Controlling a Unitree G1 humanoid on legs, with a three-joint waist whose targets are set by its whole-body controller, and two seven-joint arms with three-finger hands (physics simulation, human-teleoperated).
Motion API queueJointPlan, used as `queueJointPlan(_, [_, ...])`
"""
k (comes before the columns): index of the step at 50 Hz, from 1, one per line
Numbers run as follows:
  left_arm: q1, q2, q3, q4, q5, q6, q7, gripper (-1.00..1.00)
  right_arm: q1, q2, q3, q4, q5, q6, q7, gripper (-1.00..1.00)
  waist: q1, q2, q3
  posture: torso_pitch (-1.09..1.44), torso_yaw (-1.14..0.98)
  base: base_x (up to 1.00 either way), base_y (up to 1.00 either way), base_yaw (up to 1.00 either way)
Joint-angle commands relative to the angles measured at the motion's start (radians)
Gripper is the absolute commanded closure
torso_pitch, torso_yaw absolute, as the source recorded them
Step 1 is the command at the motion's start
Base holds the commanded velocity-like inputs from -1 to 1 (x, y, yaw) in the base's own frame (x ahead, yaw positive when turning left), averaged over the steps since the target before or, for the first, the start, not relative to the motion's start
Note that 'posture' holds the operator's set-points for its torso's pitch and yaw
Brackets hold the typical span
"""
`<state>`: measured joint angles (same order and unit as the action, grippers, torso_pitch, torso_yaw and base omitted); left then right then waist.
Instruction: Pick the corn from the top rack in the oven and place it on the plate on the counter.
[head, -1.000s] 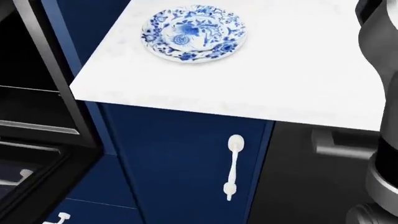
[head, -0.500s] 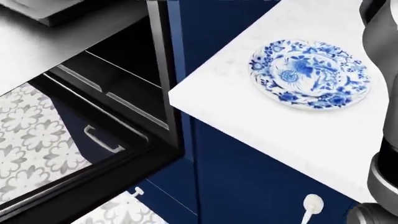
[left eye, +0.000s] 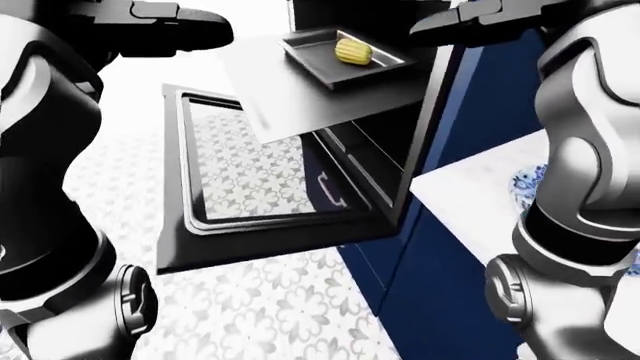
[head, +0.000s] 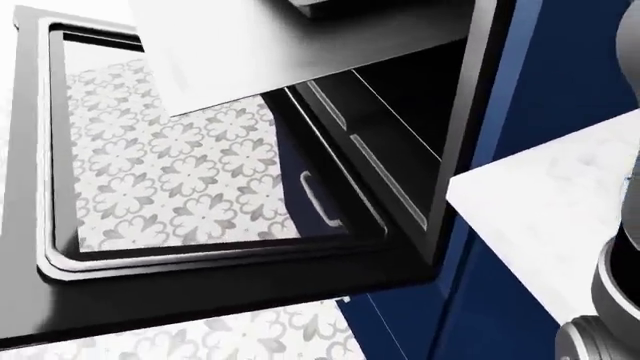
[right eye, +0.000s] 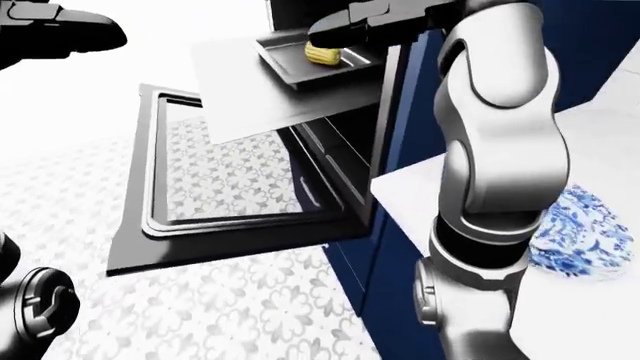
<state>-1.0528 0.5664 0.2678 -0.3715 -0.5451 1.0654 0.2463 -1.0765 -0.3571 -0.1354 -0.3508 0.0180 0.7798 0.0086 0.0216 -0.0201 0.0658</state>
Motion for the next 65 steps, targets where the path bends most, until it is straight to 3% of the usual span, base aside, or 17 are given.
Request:
queueJointPlan(1, [-0.03, 0.018, 0.025, -0.021, 0.003, -0.026, 0.008, -1.0, -0.033, -0.002, 0.0, -0.015, -0.013, -0.026, 0.003, -1.0, 0.004, -0.001, -0.023, 0.0, 0.0, 0.0, 0.0, 1.0])
queueJointPlan(6, [-0.027, 0.023, 0.026, -0.023, -0.005, -0.026, 0.012, -1.0, -0.031, 0.007, 0.0, -0.015, -0.024, -0.027, 0.013, -1.0, -0.005, 0.078, -0.025, 0.0, 0.0, 0.0, 0.0, 1.0])
queueJointPlan(8, [-0.026, 0.025, 0.028, -0.018, -0.006, -0.031, 0.013, -1.0, -0.03, 0.01, -0.003, -0.013, -0.026, -0.029, 0.014, -1.0, -0.004, 0.14, -0.063, 0.0, 0.0, 0.0, 0.0, 1.0])
queueJointPlan(9, [-0.025, 0.027, 0.026, -0.021, -0.007, -0.031, 0.014, -1.0, -0.029, 0.009, -0.002, -0.014, -0.028, -0.029, 0.015, -1.0, 0.004, 0.117, -0.032, 0.0, 0.0, 0.0, 0.0, 1.0])
queueJointPlan(17, [-0.02, 0.038, 0.038, -0.039, -0.027, -0.02, 0.024, -1.0, -0.016, 0.011, 0.016, 0.02, -0.054, 0.019, 0.027, -1.0, -0.009, 0.022, -0.017, 0.0, 0.0, 0.0, 0.0, 0.93])
queueJointPlan(22, [-0.014, 0.044, 0.034, -0.032, -0.033, -0.03, 0.029, -1.0, -0.033, 0.065, -0.047, 0.051, 0.023, 0.134, -0.001, -1.0, -0.001, -0.044, -0.011, 0.0, 0.0, 0.0, 0.0, 0.02])
queueJointPlan(23, [-0.013, 0.043, 0.035, -0.03, -0.034, -0.033, 0.029, -1.0, -0.033, 0.047, -0.025, 0.066, 0.017, 0.132, -0.007, -1.0, -0.011, -0.011, -0.001, 0.0, 0.0, 0.0, 0.0, 0.0])
queueJointPlan(29, [-0.007, 0.045, 0.035, -0.035, -0.041, -0.033, 0.033, -1.0, -0.032, 0.03, -0.009, 0.078, 0.032, 0.146, -0.028, -1.0, -0.03, 0.055, -0.026, 0.0, 0.0, 0.0, 0.0, 0.0])
queueJointPlan(33, [-0.005, 0.047, 0.035, -0.033, -0.042, -0.037, 0.032, -1.0, -0.028, 0.026, -0.008, 0.07, 0.049, 0.142, -0.008, -1.0, -0.032, 0.049, -0.022, 0.0, 0.0, 0.0, 0.0, 0.0])
queueJointPlan(34, [-0.004, 0.047, 0.034, -0.034, -0.042, -0.037, 0.033, -1.0, -0.026, 0.023, -0.004, 0.071, 0.045, 0.137, -0.007, -1.0, -0.03, 0.052, -0.05, 0.0, 0.0, 0.12, 0.0, 0.0])
queueJointPlan(40, [-0.004, 0.049, 0.038, -0.047, -0.051, -0.025, 0.04, -1.0, -0.02, 0.028, -0.008, 0.07, 0.057, 0.127, 0.003, -1.0, -0.025, 0.027, -0.01, 0.0, 0.0, 0.24, 0.0, 0.0])
queueJointPlan(44, [-0.004, 0.052, 0.037, -0.047, -0.052, -0.027, 0.042, -1.0, -0.017, 0.03, -0.008, 0.075, 0.062, 0.121, 0.008, -1.0, -0.014, -0.017, -0.007, 0.0, 0.0, 0.4, 0.0, 0.0])
queueJointPlan(47, [-0.002, 0.053, 0.038, -0.044, -0.052, -0.032, 0.04, -1.0, -0.013, 0.029, -0.005, 0.069, 0.061, 0.122, 0.01, -1.0, -0.011, -0.017, -0.012, 0.0, 0.0, 0.42, 0.0, 0.0])
queueJointPlan(56, [-0.008, 0.059, 0.042, -0.05, -0.058, -0.022, 0.043, -1.0, -0.02, 0.023, -0.003, 0.042, 0.054, 0.145, 0.008, -1.0, -0.033, 0.041, -0.021, 0.0, 0.0, 0.28, 0.0, 0.0])
queueJointPlan(58, [-0.011, 0.061, 0.046, -0.053, -0.065, -0.017, 0.046, -1.0, -0.02, 0.024, 0.0, 0.038, 0.051, 0.152, 0.009, -1.0, -0.043, 0.083, -0.033, 0.0, 0.0, 0.0, 0.0, 0.0])
queueJointPlan(59, [-0.01, 0.063, 0.046, -0.055, -0.067, -0.017, 0.047, -1.0, -0.02, 0.023, 0.006, 0.036, 0.046, 0.155, 0.012, -1.0, -0.042, 0.058, -0.009, 0.0, 0.0, 0.0, 0.0, 0.0])
queueJointPlan(65, [-0.001, 0.07, 0.05, -0.063, -0.081, -0.016, 0.055, -1.0, -0.028, 0.027, 0.003, 0.035, 0.033, 0.167, 0.019, -1.0, -0.04, 0.07, -0.001, 0.0, 0.0, 0.0, 0.0, 0.0])
